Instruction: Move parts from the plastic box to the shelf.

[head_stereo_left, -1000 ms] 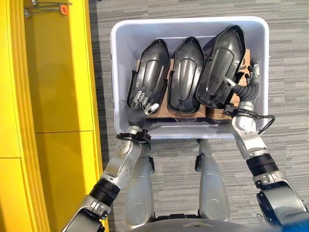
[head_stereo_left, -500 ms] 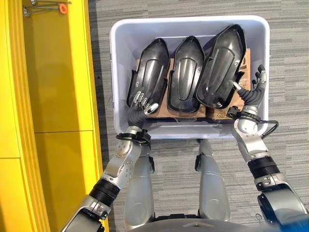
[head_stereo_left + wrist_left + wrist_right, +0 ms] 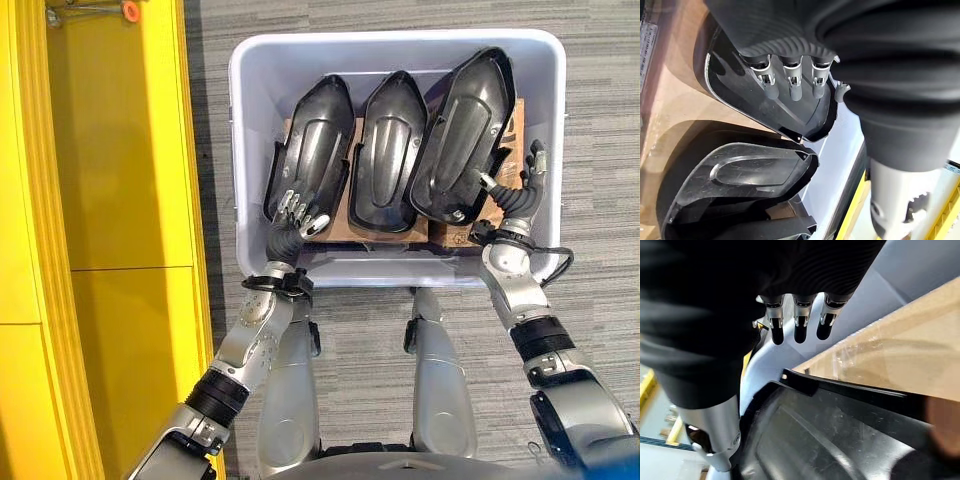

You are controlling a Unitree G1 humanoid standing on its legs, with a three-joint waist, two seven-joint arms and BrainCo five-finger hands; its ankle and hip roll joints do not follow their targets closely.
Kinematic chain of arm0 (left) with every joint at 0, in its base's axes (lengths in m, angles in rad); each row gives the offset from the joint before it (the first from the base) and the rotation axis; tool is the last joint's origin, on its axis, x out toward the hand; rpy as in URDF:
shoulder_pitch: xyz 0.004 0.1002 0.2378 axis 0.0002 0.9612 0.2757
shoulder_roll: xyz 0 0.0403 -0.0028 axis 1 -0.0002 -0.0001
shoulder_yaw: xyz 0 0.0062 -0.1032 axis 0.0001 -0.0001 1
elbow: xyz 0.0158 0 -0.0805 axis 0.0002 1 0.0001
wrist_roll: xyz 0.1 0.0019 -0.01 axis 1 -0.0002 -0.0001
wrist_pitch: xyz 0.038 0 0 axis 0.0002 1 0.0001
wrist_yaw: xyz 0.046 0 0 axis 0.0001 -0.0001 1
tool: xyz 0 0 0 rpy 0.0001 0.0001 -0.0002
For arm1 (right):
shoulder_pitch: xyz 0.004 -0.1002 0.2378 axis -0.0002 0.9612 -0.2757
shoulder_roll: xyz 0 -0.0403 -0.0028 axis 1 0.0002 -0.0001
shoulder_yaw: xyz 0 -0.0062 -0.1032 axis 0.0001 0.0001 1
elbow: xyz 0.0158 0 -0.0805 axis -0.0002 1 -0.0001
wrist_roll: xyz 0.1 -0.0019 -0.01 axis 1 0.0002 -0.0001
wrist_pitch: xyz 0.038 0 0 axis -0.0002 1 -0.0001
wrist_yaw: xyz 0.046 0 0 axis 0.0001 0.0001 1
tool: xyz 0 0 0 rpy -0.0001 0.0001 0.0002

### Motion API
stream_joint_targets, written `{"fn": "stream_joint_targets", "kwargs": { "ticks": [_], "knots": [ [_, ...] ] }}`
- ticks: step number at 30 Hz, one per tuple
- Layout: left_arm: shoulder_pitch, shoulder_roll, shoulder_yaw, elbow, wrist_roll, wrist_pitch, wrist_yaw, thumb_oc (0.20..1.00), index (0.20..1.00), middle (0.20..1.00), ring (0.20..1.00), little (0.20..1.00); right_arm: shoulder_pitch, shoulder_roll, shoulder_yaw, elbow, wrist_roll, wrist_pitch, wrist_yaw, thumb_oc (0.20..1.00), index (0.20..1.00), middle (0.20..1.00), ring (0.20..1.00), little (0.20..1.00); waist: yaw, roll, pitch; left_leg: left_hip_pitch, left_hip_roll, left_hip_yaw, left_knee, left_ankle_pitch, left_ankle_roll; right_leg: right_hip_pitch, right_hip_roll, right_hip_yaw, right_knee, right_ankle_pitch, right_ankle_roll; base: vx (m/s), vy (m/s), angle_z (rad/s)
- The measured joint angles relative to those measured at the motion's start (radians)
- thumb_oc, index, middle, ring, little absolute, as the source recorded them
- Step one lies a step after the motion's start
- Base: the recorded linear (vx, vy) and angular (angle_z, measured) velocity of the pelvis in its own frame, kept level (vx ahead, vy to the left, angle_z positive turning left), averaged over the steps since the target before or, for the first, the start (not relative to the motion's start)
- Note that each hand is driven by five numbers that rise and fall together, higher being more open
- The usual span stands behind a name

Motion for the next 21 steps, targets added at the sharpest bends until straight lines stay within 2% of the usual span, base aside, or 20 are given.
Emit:
{"fn": "stream_joint_targets", "kwargs": {
  "ticks": [5,8,12,15,17,21],
  "knots": [
    [-0.001,0.002,0.001,0.0,-0.002,-0.002,0.0,1.0,1.0,1.0,1.0,1.0,-0.013,0.003,0.001,0.008,0.001,0.0,-0.005,1.0,1.0,1.0,1.0,1.0,0.007,0.005,0.005,-0.01,-0.002,-0.001,0.002,0.0,0.0,-0.009,-0.002,0.0,0.0,0.003,0.003,0.0,0.0,0.0],
    [-0.003,0.01,-0.008,0.001,-0.019,-0.015,0.0,1.0,1.0,1.0,1.0,1.0,-0.079,-0.009,-0.004,0.09,0.003,-0.015,-0.038,1.0,1.0,1.0,1.0,1.0,0.007,0.03,0.024,-0.013,-0.007,-0.001,0.003,0.002,0.002,-0.012,-0.007,0.001,0.001,0.002,0.002,0.0,0.0,0.0],
    [-0.008,0.026,-0.014,0.0,-0.033,-0.018,0.0,1.0,1.0,1.0,1.0,1.0,-0.152,-0.044,-0.01,0.126,0.01,-0.034,-0.076,1.0,1.0,1.0,1.0,1.0,0.001,0.037,0.031,-0.058,-0.013,0.008,0.018,0.003,0.007,-0.064,-0.012,0.02,0.014,0.004,0.001,-0.01,0.01,-0.04],
    [-0.018,0.024,-0.037,0.0,-0.039,-0.018,-0.001,1.0,1.0,1.0,1.0,1.0,-0.238,-0.091,-0.005,0.23,0.045,-0.03,-0.07,1.0,1.0,1.0,1.0,1.0,0.001,0.05,0.042,-0.079,-0.011,0.005,0.032,0.003,0.007,-0.083,-0.009,0.024,0.019,0.007,0.004,0.0,0.001,-0.02],
    [-0.025,0.024,-0.044,0.0,-0.039,-0.018,-0.001,1.0,1.0,1.0,1.0,1.0,-0.288,-0.096,-0.002,0.285,0.049,-0.033,-0.072,0.2,0.2,0.2,0.2,0.2,0.002,0.052,0.044,-0.079,-0.012,0.005,0.032,0.003,0.007,-0.083,-0.009,0.024,0.021,0.007,0.004,0.0,0.0,0.0],
    [-0.029,0.025,-0.045,0.0,-0.04,-0.018,-0.001,1.0,1.0,1.0,1.0,1.0,-0.364,-0.087,0.007,0.389,0.15,-0.056,-0.058,0.2,0.2,0.2,0.2,0.2,0.004,0.052,0.044,-0.079,-0.011,0.005,0.037,0.003,0.007,-0.083,-0.01,0.024,0.025,0.008,0.003,0.0,0.0,0.0]
  ]
}}
